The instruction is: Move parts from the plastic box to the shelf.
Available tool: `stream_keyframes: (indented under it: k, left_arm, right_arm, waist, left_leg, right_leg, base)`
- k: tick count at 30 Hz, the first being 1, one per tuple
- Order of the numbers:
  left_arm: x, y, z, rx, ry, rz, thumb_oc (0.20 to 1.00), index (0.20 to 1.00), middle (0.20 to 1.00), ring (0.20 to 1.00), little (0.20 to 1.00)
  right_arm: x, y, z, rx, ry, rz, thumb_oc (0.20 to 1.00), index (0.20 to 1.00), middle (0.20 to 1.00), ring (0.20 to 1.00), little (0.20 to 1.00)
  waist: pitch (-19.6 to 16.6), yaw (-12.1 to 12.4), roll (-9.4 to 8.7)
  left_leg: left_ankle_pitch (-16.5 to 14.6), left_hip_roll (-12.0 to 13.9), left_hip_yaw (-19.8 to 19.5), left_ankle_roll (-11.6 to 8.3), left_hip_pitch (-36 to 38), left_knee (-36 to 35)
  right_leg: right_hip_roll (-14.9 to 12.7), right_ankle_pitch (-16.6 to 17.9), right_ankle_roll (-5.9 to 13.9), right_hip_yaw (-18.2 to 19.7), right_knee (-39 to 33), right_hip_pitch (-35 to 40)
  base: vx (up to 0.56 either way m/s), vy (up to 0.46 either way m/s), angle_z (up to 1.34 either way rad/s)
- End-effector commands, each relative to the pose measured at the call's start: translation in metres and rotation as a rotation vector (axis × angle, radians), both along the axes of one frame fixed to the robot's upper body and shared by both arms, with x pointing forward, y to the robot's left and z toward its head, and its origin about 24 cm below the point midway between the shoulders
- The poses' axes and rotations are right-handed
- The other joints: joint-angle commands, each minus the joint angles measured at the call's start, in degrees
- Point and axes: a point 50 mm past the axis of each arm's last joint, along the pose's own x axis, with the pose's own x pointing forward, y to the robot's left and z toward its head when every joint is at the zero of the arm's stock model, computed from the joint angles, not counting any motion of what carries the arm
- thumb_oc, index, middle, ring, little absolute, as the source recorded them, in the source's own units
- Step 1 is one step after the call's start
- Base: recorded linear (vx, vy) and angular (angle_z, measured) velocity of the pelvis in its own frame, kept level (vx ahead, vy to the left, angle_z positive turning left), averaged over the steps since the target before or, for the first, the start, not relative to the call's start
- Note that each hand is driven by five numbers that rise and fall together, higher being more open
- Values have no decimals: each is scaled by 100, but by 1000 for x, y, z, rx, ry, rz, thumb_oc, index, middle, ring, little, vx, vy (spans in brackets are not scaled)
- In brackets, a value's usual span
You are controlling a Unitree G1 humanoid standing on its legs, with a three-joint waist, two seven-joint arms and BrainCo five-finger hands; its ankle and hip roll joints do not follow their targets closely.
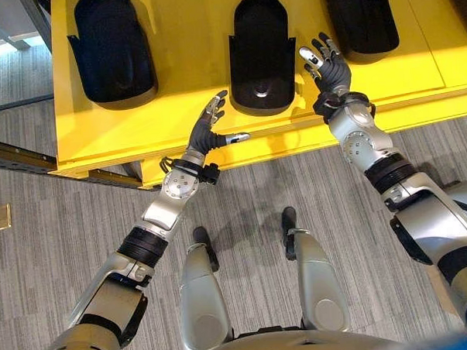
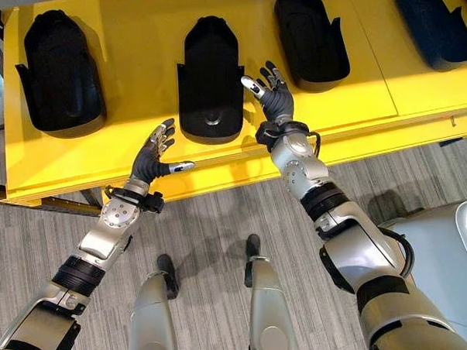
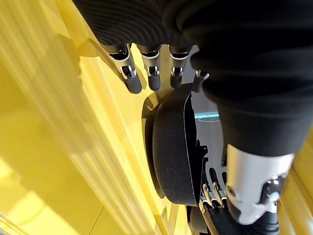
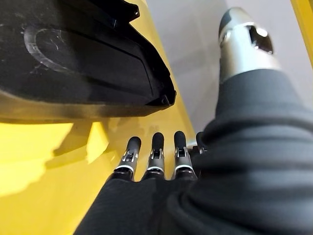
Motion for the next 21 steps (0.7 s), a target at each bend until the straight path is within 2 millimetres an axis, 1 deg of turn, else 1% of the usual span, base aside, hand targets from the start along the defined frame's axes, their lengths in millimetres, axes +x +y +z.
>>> stream_keyframes:
  k: [1, 9, 21]
  left_arm:
    - [-15, -6, -5, 11, 1, -74, 1000, 1000, 1000, 1000, 1000]
    - [-17, -10, -1, 4, -17, -95, 1000, 1000, 1000, 1000, 1000]
    - [-20, -12, 2, -7, -32, -108, 1000, 1000, 1000, 1000, 1000]
  right_arm:
    - [3, 6, 45, 51, -123, -6, 1000, 1000, 1000, 1000, 1000]
    - [6, 18, 49, 73, -116, 10, 1000, 1000, 1000, 1000, 1000]
    - [8, 31, 47, 85, -92, 34, 1000, 1000, 1000, 1000, 1000]
  waist:
    - [-87, 116, 30]
    - [-30, 183, 66]
    - [-14, 235, 64]
  left_leg:
    - [602, 147, -538, 5, -356, -456]
    - [657, 124, -610, 3, -459, -467]
    - [701, 108, -691, 1, -640, -442]
  right_leg:
    - [-354, 20, 184, -53, 53, 191]
    - [-336, -44, 157, -79, 172, 86]
    - [-324, -116, 114, -140, 382, -116]
  base:
    - [0, 0, 0]
    - [3, -11, 3]
    - [2, -6, 2]
